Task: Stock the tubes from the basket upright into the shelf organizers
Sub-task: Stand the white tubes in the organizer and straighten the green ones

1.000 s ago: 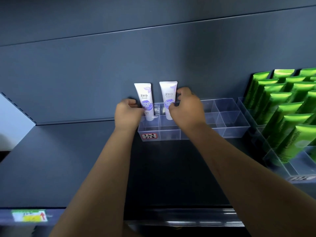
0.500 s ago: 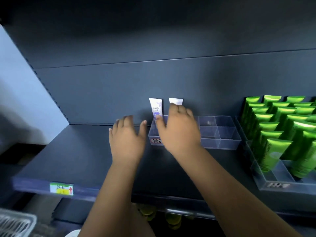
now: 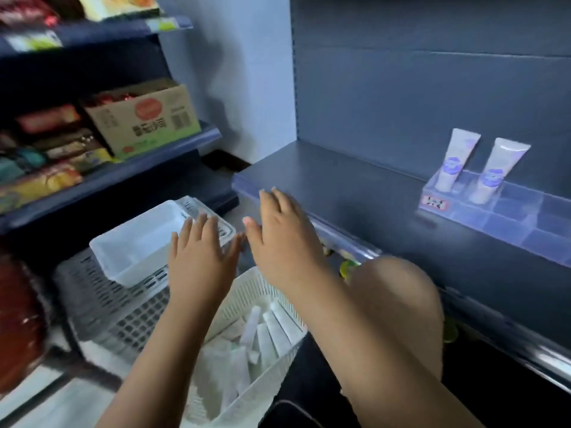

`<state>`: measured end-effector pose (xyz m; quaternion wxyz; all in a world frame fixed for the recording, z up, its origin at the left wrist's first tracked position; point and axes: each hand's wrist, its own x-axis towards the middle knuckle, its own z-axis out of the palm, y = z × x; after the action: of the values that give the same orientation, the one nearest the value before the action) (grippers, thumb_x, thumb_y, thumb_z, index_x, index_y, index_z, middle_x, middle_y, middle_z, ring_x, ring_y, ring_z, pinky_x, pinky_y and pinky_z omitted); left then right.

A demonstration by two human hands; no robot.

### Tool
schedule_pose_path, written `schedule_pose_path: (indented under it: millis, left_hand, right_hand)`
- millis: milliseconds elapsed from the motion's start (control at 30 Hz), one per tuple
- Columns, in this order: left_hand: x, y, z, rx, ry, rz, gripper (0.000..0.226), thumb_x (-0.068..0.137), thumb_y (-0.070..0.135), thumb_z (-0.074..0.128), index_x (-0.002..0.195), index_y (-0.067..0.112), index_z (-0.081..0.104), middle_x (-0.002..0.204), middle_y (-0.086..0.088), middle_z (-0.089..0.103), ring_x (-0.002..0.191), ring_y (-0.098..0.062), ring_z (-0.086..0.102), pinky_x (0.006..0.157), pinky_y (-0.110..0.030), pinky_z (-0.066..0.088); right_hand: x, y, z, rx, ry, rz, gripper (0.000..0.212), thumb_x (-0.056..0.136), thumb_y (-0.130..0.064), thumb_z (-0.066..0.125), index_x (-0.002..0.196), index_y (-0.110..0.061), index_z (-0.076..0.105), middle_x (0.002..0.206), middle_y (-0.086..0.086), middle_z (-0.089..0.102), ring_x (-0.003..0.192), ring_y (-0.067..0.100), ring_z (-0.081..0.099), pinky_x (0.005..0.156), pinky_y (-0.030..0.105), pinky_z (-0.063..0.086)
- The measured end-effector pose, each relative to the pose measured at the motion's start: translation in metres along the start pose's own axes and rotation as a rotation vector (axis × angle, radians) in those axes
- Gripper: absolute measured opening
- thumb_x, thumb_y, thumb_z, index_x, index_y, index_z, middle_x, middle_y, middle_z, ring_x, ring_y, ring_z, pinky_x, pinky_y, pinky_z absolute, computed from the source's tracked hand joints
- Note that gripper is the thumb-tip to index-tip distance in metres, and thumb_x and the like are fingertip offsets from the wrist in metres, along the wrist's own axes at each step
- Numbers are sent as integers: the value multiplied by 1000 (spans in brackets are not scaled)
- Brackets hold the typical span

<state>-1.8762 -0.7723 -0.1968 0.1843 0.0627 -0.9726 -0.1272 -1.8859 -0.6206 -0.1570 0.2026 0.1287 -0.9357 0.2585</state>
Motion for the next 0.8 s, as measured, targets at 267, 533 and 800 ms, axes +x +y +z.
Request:
schedule_pose_path:
  millis: [267,533,800]
  left_hand:
    - [-95,-125,43,69,-196,-244,67,96,61,49,140,10,52,149,-11,52,146,-34,36,120,-52,28]
    - [-129,-146,122,-62,-443,-313,66,96,57,53,145,12,48,153,-8,49,147,-28,36,118,-47,34]
    - [-116,-153,213,-230,-729,-680,64,92,50,63,142,13,51,144,-11,54,132,-32,51,107,-43,44]
  right_hand:
    - [-74,-18,125,31,-499,23,40,101,-40,48,128,-11,51,130,11,56,119,32,52,94,42,46]
    - [-111,36,181,-99,-852,227,38,102,-39,44,125,-11,54,122,12,58,114,33,57,89,43,48]
    - [-119,68,250,11,-1059,522,36,101,-37,42,124,-12,53,116,7,59,104,30,58,79,38,46]
